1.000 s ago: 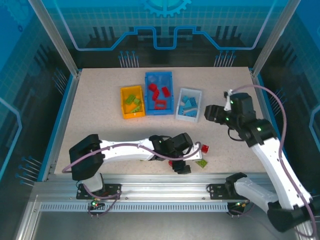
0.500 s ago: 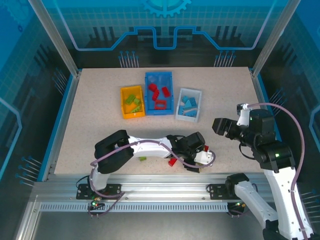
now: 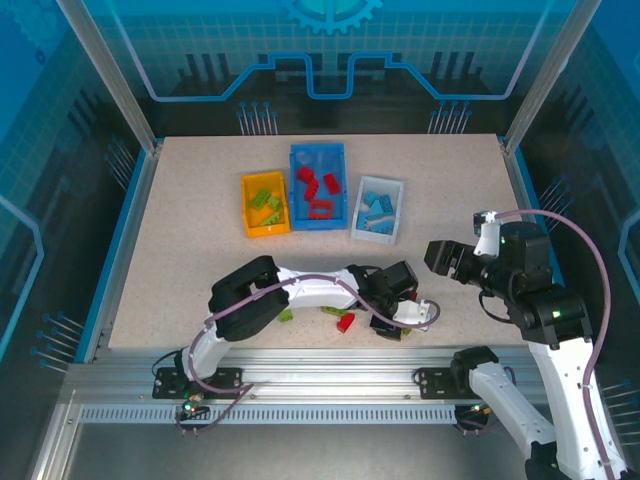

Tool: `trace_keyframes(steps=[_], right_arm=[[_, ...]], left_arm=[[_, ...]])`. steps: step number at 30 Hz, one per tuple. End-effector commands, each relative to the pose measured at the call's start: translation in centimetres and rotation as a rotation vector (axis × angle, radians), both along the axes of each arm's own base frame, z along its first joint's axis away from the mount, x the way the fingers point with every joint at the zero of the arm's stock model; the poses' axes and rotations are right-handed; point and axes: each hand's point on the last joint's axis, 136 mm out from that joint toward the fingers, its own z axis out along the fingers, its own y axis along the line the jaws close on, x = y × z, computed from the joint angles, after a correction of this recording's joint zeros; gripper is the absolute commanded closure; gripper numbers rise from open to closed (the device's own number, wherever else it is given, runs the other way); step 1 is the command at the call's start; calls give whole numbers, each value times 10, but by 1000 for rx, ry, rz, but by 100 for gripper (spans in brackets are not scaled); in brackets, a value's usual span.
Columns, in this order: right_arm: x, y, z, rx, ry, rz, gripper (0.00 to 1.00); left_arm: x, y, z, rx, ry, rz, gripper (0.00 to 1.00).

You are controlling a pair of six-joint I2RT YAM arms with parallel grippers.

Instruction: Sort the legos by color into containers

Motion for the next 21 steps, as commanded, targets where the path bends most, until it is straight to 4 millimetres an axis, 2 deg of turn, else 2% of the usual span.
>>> trace_keyframes(steps=[1, 3, 7, 10, 13, 14, 17, 19, 21], right_arm=[[-3, -2, -2, 16, 17, -16, 23], [-3, -3, -3, 13, 19, -21, 23], [-3, -3, -2, 15, 18, -21, 23], [-2, -3, -2, 13, 15, -17, 23], [0, 2, 2, 21, -6, 16, 23], [0, 6, 3, 26, -15, 40, 24], [3, 22, 10, 47, -70, 145, 26], [7, 33, 11, 31, -95, 207, 28], [12, 50, 9, -25, -110, 272, 28]], left_arm=[[-4, 1, -5, 28, 42, -21, 45], [-6, 1, -6, 28, 48, -20, 58], [-5, 3, -8, 38, 48, -7, 67], [1, 2, 3, 13, 38, 38, 70], [15, 7, 36, -63, 26, 139, 73], [23, 11, 53, -107, 34, 193, 73], [50, 41, 96, -221, 59, 381, 71], [74, 70, 118, -276, 71, 533, 71], [102, 107, 133, -308, 99, 707, 70]])
